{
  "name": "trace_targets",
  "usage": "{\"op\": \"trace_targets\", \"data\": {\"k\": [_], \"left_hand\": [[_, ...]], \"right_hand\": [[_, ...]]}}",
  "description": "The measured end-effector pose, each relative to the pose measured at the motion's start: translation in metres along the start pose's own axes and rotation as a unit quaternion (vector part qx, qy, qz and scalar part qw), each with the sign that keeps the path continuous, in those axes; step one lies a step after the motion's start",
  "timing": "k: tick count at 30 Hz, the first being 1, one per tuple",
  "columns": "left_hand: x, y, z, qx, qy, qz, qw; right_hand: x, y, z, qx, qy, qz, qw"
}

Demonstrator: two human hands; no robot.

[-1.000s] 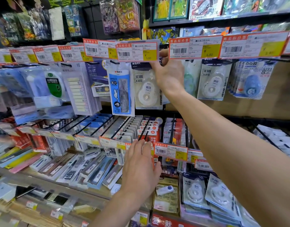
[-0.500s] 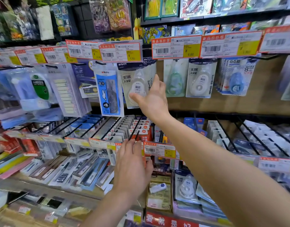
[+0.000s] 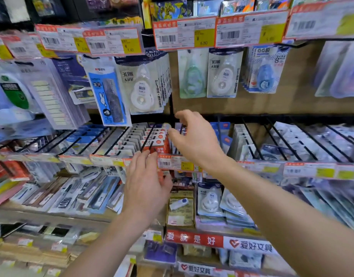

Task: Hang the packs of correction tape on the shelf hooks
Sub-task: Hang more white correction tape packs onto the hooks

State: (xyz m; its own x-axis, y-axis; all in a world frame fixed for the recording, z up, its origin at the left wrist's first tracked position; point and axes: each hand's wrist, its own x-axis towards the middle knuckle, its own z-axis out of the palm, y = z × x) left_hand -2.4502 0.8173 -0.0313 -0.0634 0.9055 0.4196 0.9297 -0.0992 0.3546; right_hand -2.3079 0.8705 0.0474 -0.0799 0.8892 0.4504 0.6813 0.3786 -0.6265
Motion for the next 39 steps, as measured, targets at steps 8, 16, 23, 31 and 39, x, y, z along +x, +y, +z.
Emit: {"op": "trace_targets", "data": {"k": [8,16,23,31,39], "left_hand": [[-0.052,0.034,0.008,-0.090,0.024,0.076,0.993],[-0.093,0.052,0.088,-0.075,-0.142,0.039,0.986],[-0.069,0.068,0.142,-0.024,-0.285,-0.009,0.958],[-0.029,0.081,0.187,0.050,-0.340,-0.062,0.937],[-0.029,0.069,0.206,0.003,-0.331,-0.051,0.942]], "right_hand": [[-0.107,0.022,-0.036,-0.006,-0.063,-0.003,0.998],[-0.172,0.127,-0.023,-0.098,-0.168,0.205,0.959],[-0.170,0.192,-0.025,-0.146,-0.158,0.313,0.925],[-0.113,0.212,0.014,-0.179,-0.128,0.347,0.912],[-0.095,0.220,0.043,-0.208,-0.147,0.374,0.892]]}}
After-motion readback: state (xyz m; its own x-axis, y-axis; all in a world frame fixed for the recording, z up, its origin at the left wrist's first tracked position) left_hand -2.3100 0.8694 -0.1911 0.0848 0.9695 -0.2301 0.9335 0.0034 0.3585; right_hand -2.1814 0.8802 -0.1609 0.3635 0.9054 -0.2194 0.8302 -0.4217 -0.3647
